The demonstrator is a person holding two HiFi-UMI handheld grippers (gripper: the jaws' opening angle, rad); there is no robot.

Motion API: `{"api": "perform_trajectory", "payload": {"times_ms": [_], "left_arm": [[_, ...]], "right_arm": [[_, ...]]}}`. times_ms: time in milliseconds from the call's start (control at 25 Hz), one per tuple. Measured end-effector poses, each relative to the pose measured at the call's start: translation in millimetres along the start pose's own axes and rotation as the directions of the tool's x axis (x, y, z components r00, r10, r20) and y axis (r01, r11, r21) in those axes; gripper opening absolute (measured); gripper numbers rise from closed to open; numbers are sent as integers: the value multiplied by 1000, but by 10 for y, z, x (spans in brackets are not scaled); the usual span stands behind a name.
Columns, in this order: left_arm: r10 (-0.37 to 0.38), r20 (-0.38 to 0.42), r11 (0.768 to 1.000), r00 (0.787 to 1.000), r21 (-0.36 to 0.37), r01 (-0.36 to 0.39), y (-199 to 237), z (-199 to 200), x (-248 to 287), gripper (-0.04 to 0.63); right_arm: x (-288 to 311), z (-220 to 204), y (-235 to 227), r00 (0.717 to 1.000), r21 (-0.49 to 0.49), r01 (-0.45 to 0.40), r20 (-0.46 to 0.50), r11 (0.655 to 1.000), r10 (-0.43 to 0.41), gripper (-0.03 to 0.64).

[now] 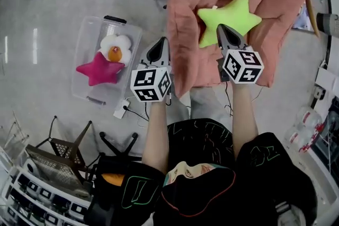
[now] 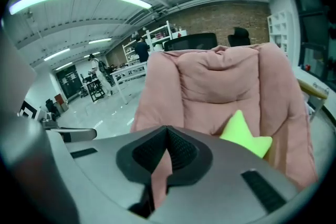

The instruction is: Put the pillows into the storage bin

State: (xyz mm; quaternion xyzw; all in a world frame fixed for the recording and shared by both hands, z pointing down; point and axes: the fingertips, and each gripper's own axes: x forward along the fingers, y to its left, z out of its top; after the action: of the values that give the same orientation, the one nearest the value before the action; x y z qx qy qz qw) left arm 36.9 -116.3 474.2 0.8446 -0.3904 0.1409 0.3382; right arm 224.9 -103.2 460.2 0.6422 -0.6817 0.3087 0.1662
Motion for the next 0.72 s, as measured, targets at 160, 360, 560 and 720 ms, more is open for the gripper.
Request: {"api": "perform_trajectory", "payload": {"times_ms": [160, 360, 560, 720], "left_arm": [[-56, -60, 998, 997, 23, 57, -591, -132, 501, -6], [-76, -122, 996, 990, 32, 81, -1099, -328, 1083, -6], [-12, -202, 1000, 979, 5, 13, -1066, -564, 1444, -6], [69, -243, 997, 968, -23, -76, -1017, -744, 1787, -5]], "right_arm": [[-229, -69, -805, 997, 62, 75, -1, 995, -75, 2], [-367, -187, -1679, 991, 122, 132, -13, 984, -131, 2], [-304, -492, -2214, 983, 209, 182, -68, 961, -172, 2], [-168, -785, -2744, 971, 282, 225, -142, 933, -191, 5]]}}
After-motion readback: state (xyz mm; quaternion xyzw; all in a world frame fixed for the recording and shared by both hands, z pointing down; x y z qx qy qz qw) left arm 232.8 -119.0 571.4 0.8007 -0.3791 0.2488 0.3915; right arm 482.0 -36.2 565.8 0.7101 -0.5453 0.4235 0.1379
